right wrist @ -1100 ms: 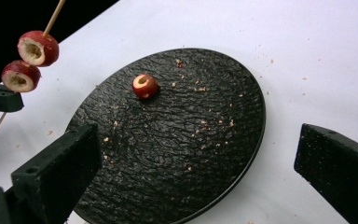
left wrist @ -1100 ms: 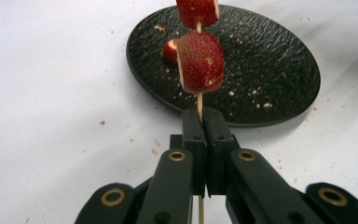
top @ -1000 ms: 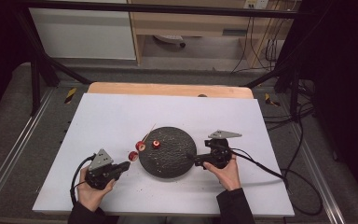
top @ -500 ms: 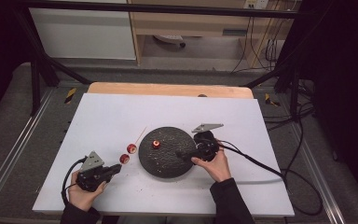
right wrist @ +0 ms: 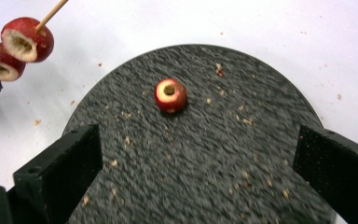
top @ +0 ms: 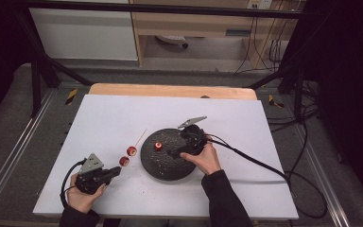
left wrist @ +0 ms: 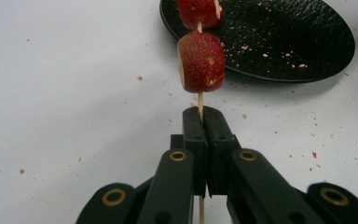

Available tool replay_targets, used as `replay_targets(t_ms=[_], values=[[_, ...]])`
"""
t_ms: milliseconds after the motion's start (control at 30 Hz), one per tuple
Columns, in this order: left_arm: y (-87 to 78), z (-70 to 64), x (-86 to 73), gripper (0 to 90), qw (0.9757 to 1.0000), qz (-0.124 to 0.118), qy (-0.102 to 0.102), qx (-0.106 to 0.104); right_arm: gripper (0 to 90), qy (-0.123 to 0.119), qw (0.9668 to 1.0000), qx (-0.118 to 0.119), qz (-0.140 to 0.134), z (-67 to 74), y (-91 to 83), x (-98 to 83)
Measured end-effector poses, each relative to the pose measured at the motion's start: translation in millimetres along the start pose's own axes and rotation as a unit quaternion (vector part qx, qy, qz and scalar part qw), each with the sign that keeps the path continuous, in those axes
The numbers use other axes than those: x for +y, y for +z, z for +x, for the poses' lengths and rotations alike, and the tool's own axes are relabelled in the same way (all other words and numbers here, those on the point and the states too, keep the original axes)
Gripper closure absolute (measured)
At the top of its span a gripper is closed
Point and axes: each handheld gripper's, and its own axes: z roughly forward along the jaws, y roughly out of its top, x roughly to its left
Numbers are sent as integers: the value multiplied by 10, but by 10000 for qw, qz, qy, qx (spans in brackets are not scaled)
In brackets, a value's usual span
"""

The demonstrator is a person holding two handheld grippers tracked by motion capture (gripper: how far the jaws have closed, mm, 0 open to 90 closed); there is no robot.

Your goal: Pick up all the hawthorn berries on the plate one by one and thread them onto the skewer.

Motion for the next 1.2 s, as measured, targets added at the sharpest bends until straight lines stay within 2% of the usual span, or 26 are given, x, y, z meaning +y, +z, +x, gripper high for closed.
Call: replay_targets(t_ms=[300, 633, 767, 867, 1200], values=[[-14, 30, -7, 885, 10000, -27, -43, 12, 35, -91, 9997, -57, 217, 55, 216, 201], [-12, 40, -10, 885, 10000, -20, -56, -3, 79, -191, 9981, -102, 581, 77, 429, 350], [-13, 44, -11, 885, 10000, -20, -61, 6, 119, -246, 9971, -112, 715, 85, 504, 389], [-12, 40, -11, 885, 10000, -7, -50, -8, 171, -304, 9967, -35, 751, 100, 557, 411], [-6, 34, -12, 885, 10000, -2, -28, -9, 335, -254, 9943, 124, 1029, 114, 709, 460]])
